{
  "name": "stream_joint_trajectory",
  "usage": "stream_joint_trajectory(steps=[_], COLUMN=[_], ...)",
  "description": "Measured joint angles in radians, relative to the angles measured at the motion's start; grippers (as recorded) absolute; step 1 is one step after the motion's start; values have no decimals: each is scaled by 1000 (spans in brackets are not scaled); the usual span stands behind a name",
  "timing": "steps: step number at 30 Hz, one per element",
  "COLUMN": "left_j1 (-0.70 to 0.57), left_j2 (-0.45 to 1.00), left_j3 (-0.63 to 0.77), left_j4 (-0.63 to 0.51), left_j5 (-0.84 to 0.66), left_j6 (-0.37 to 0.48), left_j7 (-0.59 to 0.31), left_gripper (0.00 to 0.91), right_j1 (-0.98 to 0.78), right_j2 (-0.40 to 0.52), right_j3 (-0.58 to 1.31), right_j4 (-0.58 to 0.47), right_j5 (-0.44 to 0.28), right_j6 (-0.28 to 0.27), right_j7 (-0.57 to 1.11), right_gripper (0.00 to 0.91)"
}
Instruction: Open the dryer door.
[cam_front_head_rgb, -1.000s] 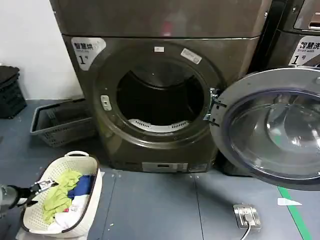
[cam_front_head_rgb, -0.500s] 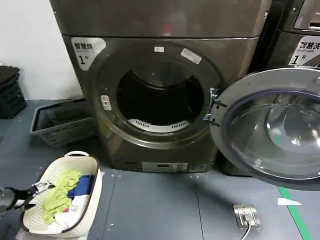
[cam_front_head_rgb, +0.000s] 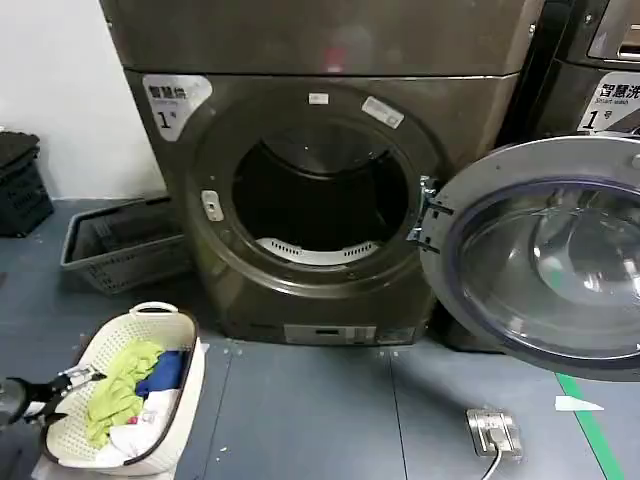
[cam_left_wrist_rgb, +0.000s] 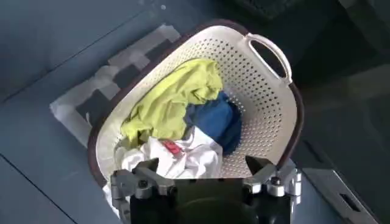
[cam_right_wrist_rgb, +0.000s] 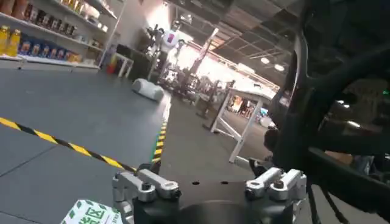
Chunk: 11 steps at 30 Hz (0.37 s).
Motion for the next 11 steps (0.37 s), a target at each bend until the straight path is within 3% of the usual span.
stream_joint_trajectory(steps=[11], left_j1=[0], left_j2=[-3], left_j3=[1], left_j4=[7], left_j5=[-5], left_j6=[8], left_j7=[-1], left_gripper=[907], right_j1=[0], right_j2=[3], right_j3=[-3], right_j4=[1], right_j5=[0], right_j6=[8], right_j7=[-2], right_gripper=[907])
